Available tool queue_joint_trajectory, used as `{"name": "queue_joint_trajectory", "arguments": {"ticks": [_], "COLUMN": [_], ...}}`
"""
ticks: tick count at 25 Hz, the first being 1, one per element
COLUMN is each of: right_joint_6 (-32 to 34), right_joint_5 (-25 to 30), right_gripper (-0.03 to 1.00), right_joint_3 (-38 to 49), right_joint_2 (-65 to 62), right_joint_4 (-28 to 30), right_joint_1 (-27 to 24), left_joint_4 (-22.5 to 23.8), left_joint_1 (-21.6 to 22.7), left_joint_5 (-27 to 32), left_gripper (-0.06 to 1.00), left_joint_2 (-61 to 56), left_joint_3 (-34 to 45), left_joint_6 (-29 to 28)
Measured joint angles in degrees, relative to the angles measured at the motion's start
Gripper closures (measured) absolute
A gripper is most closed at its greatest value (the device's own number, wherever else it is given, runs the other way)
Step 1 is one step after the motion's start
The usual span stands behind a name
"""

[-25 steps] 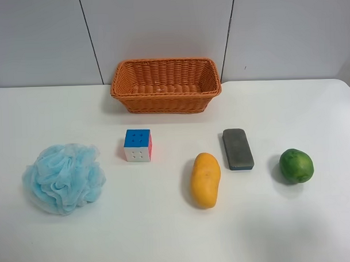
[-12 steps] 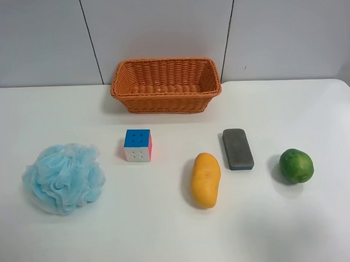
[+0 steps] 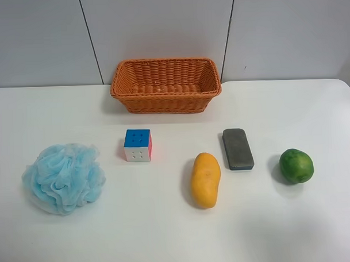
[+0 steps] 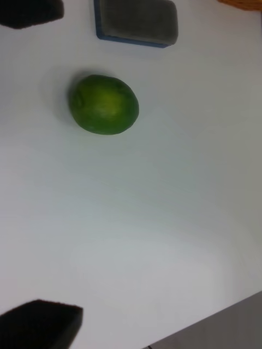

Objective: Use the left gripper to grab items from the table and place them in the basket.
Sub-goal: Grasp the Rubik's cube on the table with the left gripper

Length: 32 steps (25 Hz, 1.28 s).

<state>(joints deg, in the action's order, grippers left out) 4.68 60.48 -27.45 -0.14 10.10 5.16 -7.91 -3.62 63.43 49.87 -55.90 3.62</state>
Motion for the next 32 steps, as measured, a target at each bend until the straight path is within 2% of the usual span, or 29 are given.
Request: {"name": "queue_joint_trajectory", "arguments": {"ticks": [8,16,26,32], "right_joint_6": [0.00,0.00,0.00,0.00], "right_joint_5": [0.00,0.00,0.00,0.00], "right_gripper": [-0.02,-0.02,-0.02,-0.02], "right_joint_3": [0.00,0.00,0.00,0.00], "right_joint_2": [0.00,0.00,0.00,0.00], "right_joint_4": [0.00,0.00,0.00,0.00], "right_joint_1": [0.00,0.00,0.00,0.00], "left_joint_4": [4.63,5.36,5.36,5.31], "left_joint_1": [-10.45,-19.24,-25.94,-26.66], "left_joint_5": [0.33,-0.37,-7.51,-7.22], "left_gripper": [-0.05,-0.05,-0.05,-0.05], "left_joint_2": [15.96,27.34,36.64,44.23], "left_joint_3": [-9.95,-14.32,-14.78,-21.00], "left_joint_6": [-5.74,-15.70,-24.17,-25.79]}}
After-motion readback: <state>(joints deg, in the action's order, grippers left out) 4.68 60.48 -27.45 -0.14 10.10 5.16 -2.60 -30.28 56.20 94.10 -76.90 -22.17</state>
